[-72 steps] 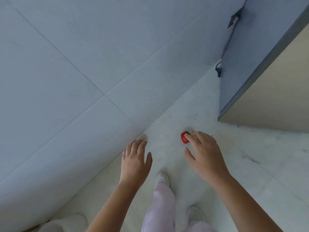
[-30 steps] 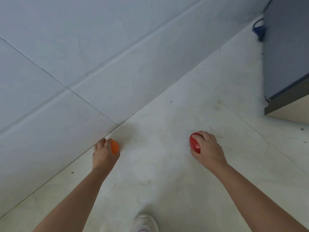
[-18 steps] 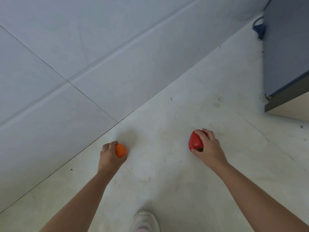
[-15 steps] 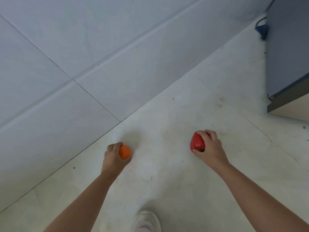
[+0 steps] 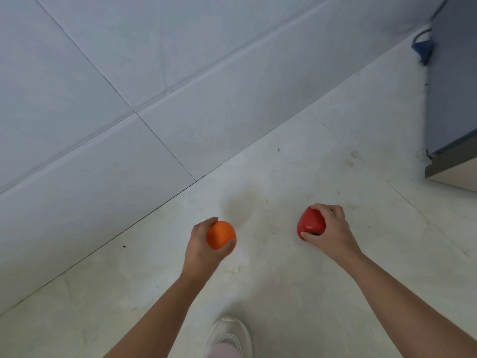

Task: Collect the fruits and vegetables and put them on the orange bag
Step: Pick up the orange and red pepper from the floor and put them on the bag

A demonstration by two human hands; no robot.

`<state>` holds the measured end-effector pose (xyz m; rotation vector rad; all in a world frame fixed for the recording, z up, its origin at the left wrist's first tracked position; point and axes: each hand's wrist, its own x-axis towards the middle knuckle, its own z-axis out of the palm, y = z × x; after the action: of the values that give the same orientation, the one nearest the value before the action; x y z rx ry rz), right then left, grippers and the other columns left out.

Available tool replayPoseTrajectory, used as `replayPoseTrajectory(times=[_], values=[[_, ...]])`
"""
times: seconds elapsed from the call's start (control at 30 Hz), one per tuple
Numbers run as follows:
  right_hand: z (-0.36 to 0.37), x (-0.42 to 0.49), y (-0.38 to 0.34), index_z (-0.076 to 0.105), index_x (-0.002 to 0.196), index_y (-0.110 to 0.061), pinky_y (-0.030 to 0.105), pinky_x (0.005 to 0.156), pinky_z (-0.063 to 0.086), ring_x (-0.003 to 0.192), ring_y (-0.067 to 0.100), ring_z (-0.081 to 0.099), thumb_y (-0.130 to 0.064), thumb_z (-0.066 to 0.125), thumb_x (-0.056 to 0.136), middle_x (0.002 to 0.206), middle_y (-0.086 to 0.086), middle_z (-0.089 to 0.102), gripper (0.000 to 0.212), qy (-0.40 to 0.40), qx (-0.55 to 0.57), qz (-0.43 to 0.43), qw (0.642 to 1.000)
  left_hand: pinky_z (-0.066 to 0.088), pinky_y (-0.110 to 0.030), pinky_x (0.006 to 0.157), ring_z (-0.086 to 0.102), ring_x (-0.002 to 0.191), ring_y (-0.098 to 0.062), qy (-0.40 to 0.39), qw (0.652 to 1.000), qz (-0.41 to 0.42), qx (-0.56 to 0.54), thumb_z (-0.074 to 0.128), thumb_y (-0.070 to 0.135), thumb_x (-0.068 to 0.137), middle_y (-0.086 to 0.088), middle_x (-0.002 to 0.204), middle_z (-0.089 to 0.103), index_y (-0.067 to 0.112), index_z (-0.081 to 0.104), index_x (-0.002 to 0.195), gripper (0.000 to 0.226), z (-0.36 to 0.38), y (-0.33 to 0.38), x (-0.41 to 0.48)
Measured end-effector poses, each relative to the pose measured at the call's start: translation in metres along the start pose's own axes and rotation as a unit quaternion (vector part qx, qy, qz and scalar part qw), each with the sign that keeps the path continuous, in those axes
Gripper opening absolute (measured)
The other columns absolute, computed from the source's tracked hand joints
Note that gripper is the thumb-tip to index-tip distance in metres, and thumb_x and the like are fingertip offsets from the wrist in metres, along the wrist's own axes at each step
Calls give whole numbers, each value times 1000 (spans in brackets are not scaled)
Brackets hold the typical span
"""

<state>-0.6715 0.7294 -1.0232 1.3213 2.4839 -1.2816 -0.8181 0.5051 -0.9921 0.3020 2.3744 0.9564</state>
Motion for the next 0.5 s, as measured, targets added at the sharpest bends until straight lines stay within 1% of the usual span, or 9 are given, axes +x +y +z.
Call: replayPoseTrajectory(times=[0.07, 0.17, 0.23, 0.3, 0.37, 0.5], values=[[-8, -5, -9, 47, 119, -27, 31, 84, 43, 108, 25, 45, -19, 79, 66, 123, -1, 33, 62, 16, 28, -9, 999, 39, -20, 74, 44, 98, -10, -4, 1000, 11, -13, 76, 26, 73, 10, 119, 40, 29, 44, 124, 60, -2, 13, -9], [-23, -25, -32, 47, 118, -25, 20, 81, 38, 102, 17, 45, -13, 80, 65, 123, 1, 34, 64, 62, 110, -3, 992, 37, -11, 69, 43, 96, -6, -13, 999, 16, -29, 76, 25, 73, 14, 118, 40, 34, 44, 120, 58, -10, 40, -24], [-33, -45, -50, 48, 118, -24, 6, 76, 35, 100, 13, 44, -10, 80, 64, 121, 0, 35, 65, 86, 144, -3, 986, 38, -12, 70, 44, 95, -4, -15, 999, 3, -52, 77, 25, 72, 14, 119, 42, 34, 45, 120, 58, -18, 61, -37], [-43, -64, -66, 48, 118, -24, -2, 72, 34, 100, 11, 43, -9, 80, 63, 121, -1, 35, 66, 97, 159, -8, 982, 40, -14, 72, 47, 97, -1, -17, 997, -11, -74, 77, 25, 71, 14, 119, 44, 34, 47, 121, 58, -27, 80, -52], [-57, -83, -82, 47, 117, -26, -5, 72, 33, 100, 10, 43, -8, 81, 62, 121, -1, 35, 67, 105, 169, -15, 980, 41, -10, 70, 48, 99, -2, -17, 996, -17, -85, 77, 24, 72, 13, 120, 47, 35, 48, 119, 56, -38, 98, -67], [-99, -117, -120, 47, 118, -26, -2, 74, 36, 102, 10, 43, -10, 82, 61, 121, -3, 36, 69, 112, 180, -37, 977, 41, -9, 69, 48, 105, -10, -15, 995, -21, -99, 76, 22, 72, 14, 117, 50, 37, 50, 115, 52, -65, 138, -100]])
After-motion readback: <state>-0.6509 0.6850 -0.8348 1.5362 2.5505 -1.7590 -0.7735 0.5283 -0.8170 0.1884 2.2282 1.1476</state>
